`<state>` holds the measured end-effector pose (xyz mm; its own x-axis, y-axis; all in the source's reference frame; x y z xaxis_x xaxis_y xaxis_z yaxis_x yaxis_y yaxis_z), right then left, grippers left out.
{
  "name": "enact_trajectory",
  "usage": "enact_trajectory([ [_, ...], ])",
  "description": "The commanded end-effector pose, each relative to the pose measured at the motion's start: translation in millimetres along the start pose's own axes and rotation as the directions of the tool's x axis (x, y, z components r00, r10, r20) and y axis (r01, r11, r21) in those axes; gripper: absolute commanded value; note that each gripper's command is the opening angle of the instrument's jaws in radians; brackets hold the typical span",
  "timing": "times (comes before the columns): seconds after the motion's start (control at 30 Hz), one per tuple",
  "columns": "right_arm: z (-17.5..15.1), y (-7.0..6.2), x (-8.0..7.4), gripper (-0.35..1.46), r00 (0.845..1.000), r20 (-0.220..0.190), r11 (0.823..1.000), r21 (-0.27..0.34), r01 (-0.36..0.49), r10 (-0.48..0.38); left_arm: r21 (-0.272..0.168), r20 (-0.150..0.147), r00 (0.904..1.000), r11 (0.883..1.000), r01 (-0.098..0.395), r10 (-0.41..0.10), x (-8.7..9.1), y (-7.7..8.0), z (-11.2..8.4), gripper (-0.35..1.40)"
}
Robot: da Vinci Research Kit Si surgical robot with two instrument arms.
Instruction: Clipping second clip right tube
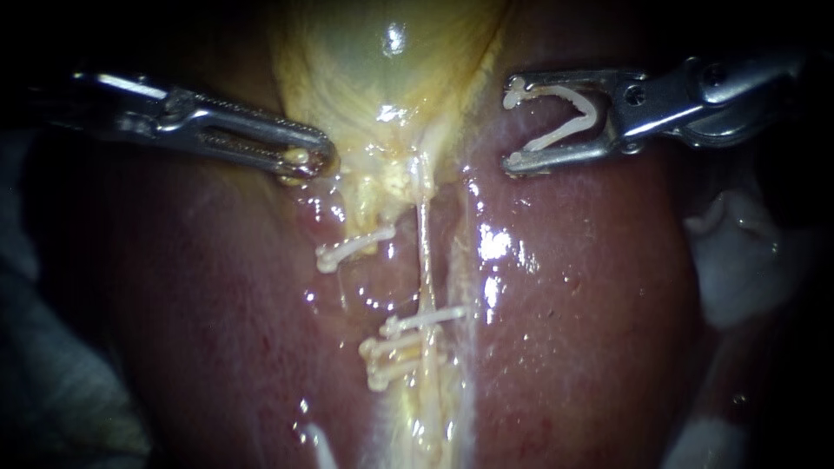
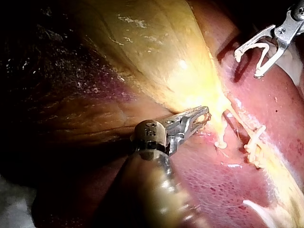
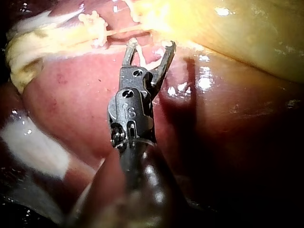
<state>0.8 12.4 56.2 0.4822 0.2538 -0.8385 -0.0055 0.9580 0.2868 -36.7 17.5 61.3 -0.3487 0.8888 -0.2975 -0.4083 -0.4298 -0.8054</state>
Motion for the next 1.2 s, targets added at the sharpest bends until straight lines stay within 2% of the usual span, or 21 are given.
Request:
enact_trajectory([
  [0.03, 0.0, 0.0, 0.0, 0.5, 1.0, 0.0, 1.0, 0.0, 0.0, 0.0, -0.003, 0.001, 1.0, 1.0, 0.0, 0.0, 0.1, 0.0, -0.5, -0.35],
  [0.1, 0.0, 0.0, 0.0, 0.5, 1.0, 0.0, 1.0, 0.0, 0.0, 0.0, -0.011, 0.007, 1.0, 1.0, 0.0, 0.0, 0.2, 0.0, -1.3, -0.35],
  [0.37, 0.0, -0.1, 0.0, 0.5, 1.0, 0.0, 1.0, 0.0, 0.0, 0.0, 0.023, -0.021, 0.9997, 1.0, 0.01, -0.009, 1.4, 0.2, -7.8, -0.35],
  [0.5, 0.1, -0.2, 0.0, 0.5, 1.0, -0.004, 1.0, 0.011, 0.001, -0.001, 0.028, -0.025, 0.9996, 1.0, 0.012, -0.011, 1.2, 0.3, -8.4, -0.35],
  [0.67, 0.8, -1.4, -0.5, 0.48, 0.991, -0.03, 0.989, 0.081, -0.125, 0.128, 0.031, -0.027, 0.9996, 0.999, 0.013, -0.012, 1.3, 0.5, -8.1, -0.35],
  [0.87, 2.7, -2.6, -0.6, 0.48, 0.956, -0.029, 0.947, 0.145, -0.286, 0.293, 0.031, -0.027, 0.9996, 0.999, 0.013, -0.012, 1.3, 0.5, -8.1, -0.35],
  [0.93, 3.5, -3.1, -0.7, 0.48, 0.941, -0.011, 0.928, 0.171, -0.331, 0.338, 0.031, -0.027, 0.9996, 0.999, 0.013, -0.012, 1.3, 0.5, -8.1, -0.35],
  [1.07, 5.2, -4.4, -1.3, 0.48, 0.908, 0.053, 0.886, 0.206, -0.416, 0.415, 0.031, -0.027, 0.9996, 0.999, 0.013, -0.012, 1.3, 0.5, -8.1, -0.35],
  [1.2, 6.9, -5.4, -2.0, 0.49, 0.867, 0.074, 0.838, 0.231, -0.495, 0.492, 0.031, -0.027, 0.9996, 0.999, 0.013, -0.013, 1.3, 0.6, -8.1, -0.35],
])
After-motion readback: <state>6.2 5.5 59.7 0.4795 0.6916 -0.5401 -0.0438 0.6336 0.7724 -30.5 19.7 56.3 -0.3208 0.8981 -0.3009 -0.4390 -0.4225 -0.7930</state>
